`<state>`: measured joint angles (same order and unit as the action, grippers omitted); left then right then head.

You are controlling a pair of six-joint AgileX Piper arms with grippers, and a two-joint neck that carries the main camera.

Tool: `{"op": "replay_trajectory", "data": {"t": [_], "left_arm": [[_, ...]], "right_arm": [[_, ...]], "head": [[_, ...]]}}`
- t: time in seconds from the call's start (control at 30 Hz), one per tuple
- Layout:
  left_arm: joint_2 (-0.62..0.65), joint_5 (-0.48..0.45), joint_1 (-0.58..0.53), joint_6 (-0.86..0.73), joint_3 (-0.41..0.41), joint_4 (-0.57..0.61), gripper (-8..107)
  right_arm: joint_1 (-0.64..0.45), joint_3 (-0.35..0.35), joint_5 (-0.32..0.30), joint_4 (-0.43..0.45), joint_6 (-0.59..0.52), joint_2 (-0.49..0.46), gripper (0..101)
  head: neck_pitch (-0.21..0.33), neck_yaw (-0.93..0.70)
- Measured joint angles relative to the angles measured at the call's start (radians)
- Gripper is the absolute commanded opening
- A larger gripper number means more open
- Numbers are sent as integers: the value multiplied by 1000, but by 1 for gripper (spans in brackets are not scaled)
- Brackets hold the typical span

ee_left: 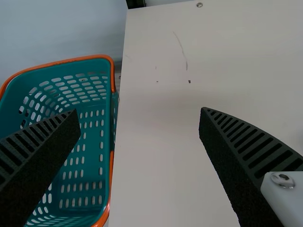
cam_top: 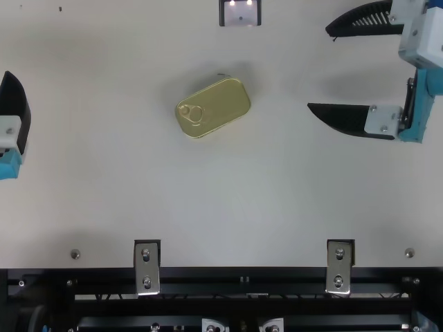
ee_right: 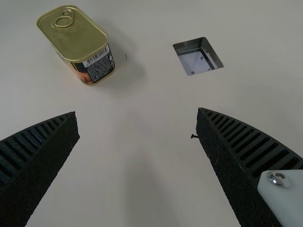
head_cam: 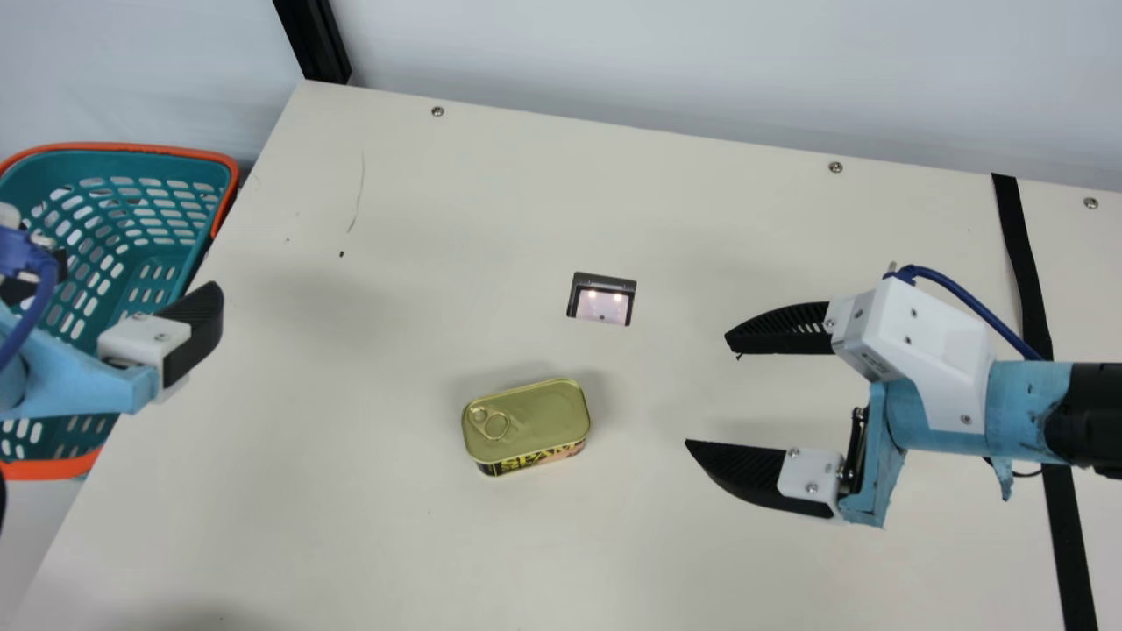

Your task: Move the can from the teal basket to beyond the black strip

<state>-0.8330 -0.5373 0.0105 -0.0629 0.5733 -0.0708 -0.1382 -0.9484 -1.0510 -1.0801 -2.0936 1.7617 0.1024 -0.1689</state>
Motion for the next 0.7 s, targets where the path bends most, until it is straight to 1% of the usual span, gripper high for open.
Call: {"op": "replay_trajectory", "data": {"t": [0.03,0.07,0.1,0.13,0.27,0.33,0.4,0.53,0.57,0.6,0.7], "left_arm": [[0,0,0,0,0,0,90],[0,0,0,0,0,0,90],[0,0,0,0,0,0,90],[0,0,0,0,0,0,90],[0,0,0,0,0,0,90],[0,0,0,0,0,0,90],[0,0,0,0,0,0,90],[0,0,0,0,0,0,90],[0,0,0,0,0,0,90],[0,0,0,0,0,0,90],[0,0,0,0,0,0,90]], "right_arm": [[3,-8,-2,14,5,-3,101],[4,-15,-13,8,17,-6,101],[8,-18,-22,8,27,-7,101],[9,-18,-28,13,28,-7,101],[18,-23,-52,27,22,-5,101],[25,-27,-56,30,15,0,101],[33,-30,-66,34,7,8,101],[49,-42,-77,22,-1,14,101],[52,-46,-82,19,-1,16,101],[55,-47,-83,17,-1,15,101],[55,-48,-84,17,-1,15,101]], "head": [[0,0],[0,0],[-10,0],[0,0],[0,0],[-10,0],[0,0],[0,0],[-10,0],[0,0],[0,0]]}}
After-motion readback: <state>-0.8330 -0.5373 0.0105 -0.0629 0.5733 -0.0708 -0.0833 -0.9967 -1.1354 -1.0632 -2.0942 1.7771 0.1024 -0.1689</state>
